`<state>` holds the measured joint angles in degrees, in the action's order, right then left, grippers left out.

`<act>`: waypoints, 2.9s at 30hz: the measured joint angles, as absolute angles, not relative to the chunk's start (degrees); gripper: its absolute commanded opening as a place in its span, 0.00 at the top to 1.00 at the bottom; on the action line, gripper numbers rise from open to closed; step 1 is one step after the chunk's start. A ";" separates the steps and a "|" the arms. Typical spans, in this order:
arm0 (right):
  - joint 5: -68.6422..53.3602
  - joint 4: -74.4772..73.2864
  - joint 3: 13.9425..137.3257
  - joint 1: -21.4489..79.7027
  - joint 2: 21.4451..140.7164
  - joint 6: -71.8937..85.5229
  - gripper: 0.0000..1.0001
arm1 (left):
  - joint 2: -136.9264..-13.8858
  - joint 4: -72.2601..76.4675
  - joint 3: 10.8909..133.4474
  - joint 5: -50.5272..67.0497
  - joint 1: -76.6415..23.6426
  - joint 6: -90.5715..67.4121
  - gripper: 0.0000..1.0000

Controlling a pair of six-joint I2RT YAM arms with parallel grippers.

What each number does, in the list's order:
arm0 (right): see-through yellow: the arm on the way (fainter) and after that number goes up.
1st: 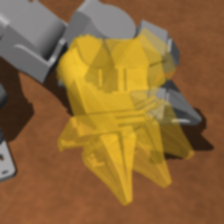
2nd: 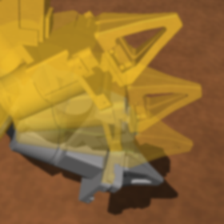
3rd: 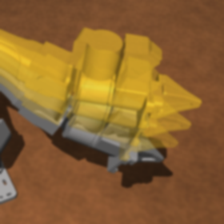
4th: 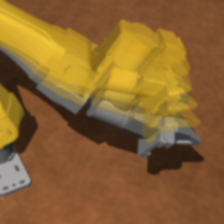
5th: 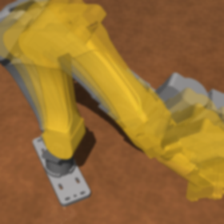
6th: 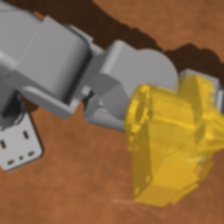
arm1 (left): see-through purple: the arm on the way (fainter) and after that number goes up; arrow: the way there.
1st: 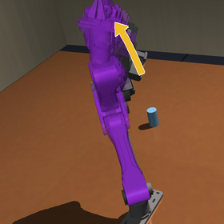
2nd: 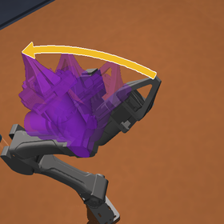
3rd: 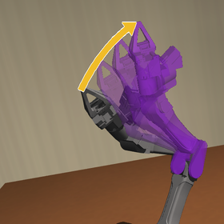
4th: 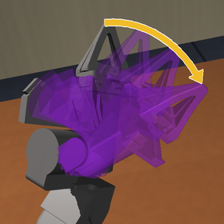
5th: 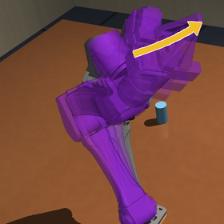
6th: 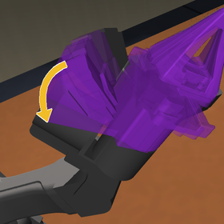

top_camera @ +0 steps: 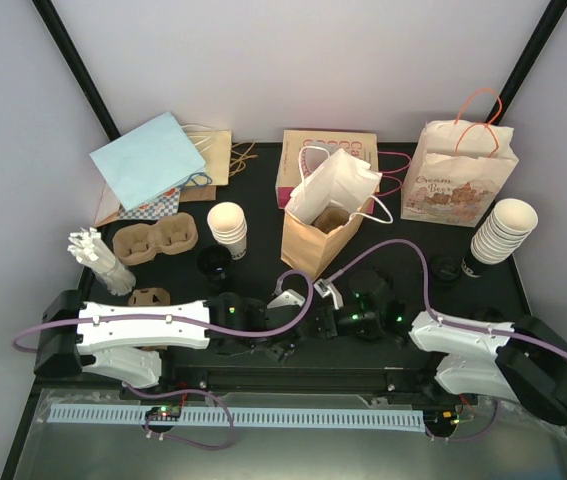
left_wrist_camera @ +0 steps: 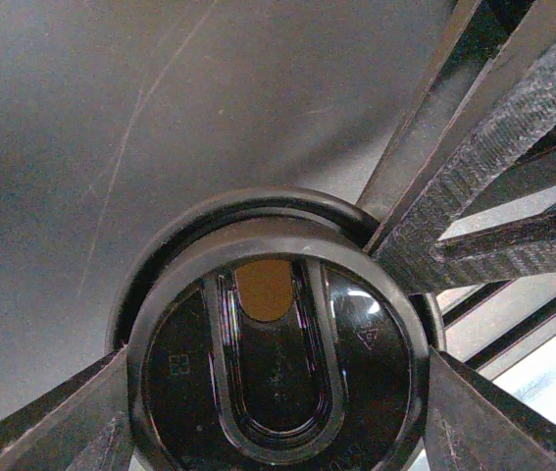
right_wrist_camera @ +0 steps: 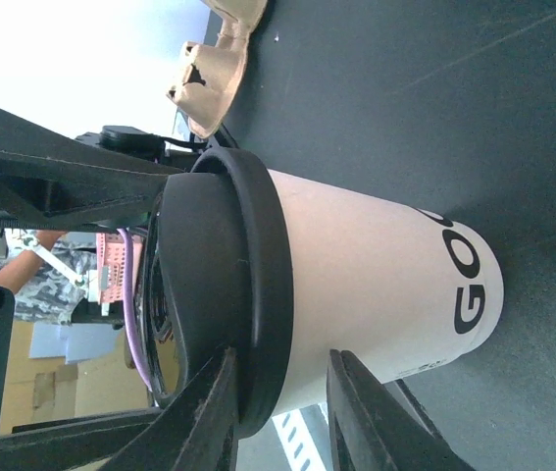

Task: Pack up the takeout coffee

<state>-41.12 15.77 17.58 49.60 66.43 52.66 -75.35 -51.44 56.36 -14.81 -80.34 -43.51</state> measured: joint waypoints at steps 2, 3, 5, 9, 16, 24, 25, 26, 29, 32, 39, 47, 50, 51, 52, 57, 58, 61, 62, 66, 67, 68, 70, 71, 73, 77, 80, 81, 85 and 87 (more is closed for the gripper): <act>-40.71 16.60 17.54 50.06 66.76 52.71 0.74 | -75.33 -51.75 56.36 -14.83 -80.34 -43.51 0.38; -40.42 16.86 17.54 50.28 66.87 52.73 0.74 | -75.31 -51.88 56.34 -14.83 -80.34 -43.51 0.38; -39.77 17.19 17.47 50.70 66.92 52.80 0.74 | -75.09 -52.03 56.21 -14.83 -80.34 -43.51 0.38; -37.76 16.43 17.23 51.46 65.56 52.60 0.72 | -74.85 -51.94 55.99 -14.83 -80.34 -43.51 0.38; -31.53 -0.27 20.14 51.37 56.07 49.67 0.66 | -74.78 -47.22 54.92 -15.05 -80.66 -41.39 0.38; -28.80 -9.47 22.79 46.04 47.07 48.45 0.67 | -76.03 -42.33 55.11 -13.78 -81.41 -36.03 0.38; -28.99 -9.43 23.05 45.84 47.40 48.45 0.68 | -76.14 -42.19 55.22 -13.63 -81.41 -35.57 0.38; -29.26 -9.43 23.27 45.69 47.97 48.45 0.68 | -76.25 -42.11 55.33 -13.43 -81.41 -35.14 0.38; -30.26 -9.17 23.35 45.56 49.98 48.53 0.71 | -76.31 -41.87 55.40 -12.86 -81.41 -33.85 0.38; -31.59 -8.51 23.33 45.56 51.46 48.58 0.73 | -76.29 -41.67 55.40 -12.47 -81.41 -32.97 0.38; -34.06 -6.20 21.45 45.54 53.69 48.75 0.73 | -76.64 -41.65 55.70 -12.08 -81.41 -32.29 0.38; -35.97 -2.48 19.03 44.88 53.80 48.31 0.74 | -76.95 -41.67 55.83 -11.94 -81.41 -32.05 0.38; -36.01 -1.39 18.44 44.86 54.24 47.35 0.74 | -77.01 -41.69 55.90 -11.94 -81.41 -32.05 0.38; -36.05 -1.06 18.31 44.84 54.43 46.96 0.75 | -77.01 -41.69 55.90 -11.94 -81.41 -32.05 0.38; -36.10 -0.47 18.13 44.84 54.70 46.59 0.75 | -77.01 -41.71 55.90 -11.94 -81.41 -32.05 0.38; -36.34 2.50 17.50 45.04 55.99 45.91 0.77 | -77.17 -41.82 55.90 -12.01 -81.41 -32.14 0.38; -36.32 2.96 17.50 45.17 56.34 45.80 0.78 | -77.28 -41.93 55.90 -12.01 -81.41 -32.21 0.38; -36.14 3.79 17.72 45.65 57.17 45.32 0.81 | -77.28 -42.37 55.90 -12.03 -81.41 -32.40 0.38; -36.05 3.73 17.91 45.74 57.28 45.17 0.81 | -77.28 -42.46 55.90 -12.03 -81.41 -32.51 0.38; -34.24 0.47 19.55 46.48 56.53 44.64 0.80 | -77.30 -42.46 55.90 -12.08 -81.41 -32.75 0.38; -33.23 -1.21 20.29 46.87 56.14 44.42 0.79 | -77.30 -42.41 55.90 -12.08 -81.41 -32.77 0.38; -32.25 -3.05 21.15 47.20 55.68 44.18 0.77 | -77.30 -42.37 55.90 -12.08 -81.41 -32.80 0.38; -29.98 -7.38 23.03 47.64 54.96 43.64 0.75 | -77.30 -41.98 55.90 -12.08 -81.41 -32.82 0.38; -28.75 -9.89 24.05 47.83 54.57 43.42 0.75 | -77.30 -41.65 55.92 -12.08 -81.41 -32.82 0.38; -26.74 -13.82 25.69 47.94 53.80 43.24 0.75 | -77.45 -40.95 56.03 -12.23 -81.41 -32.97 0.39; -21.56 -20.25 28.23 47.59 51.42 42.72 0.75 | -77.73 -40.62 56.16 -12.53 -81.52 -33.54 0.39; -18.33 -23.64 29.30 47.44 49.10 42.48 0.74 | -77.93 -40.97 56.47 -13.13 -81.52 -35.18 0.39; -17.34 -24.51 29.43 47.44 48.12 42.44 0.74 | -78.13 -41.17 56.73 -13.37 -81.52 -36.16 0.39; -13.39 -28.36 29.65 47.24 44.07 42.46 0.73 | -78.54 -42.48 57.67 -14.04 -80.93 -39.55 0.40; -11.64 -30.04 30.02 47.22 42.76 42.46 0.73 | -78.74 -43.05 58.11 -14.09 -80.44 -40.71 0.40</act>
<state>-11.64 -30.04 30.02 47.22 42.76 42.46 -78.74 -43.05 58.11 -14.09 -80.44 -40.71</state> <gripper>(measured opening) 0.265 0.746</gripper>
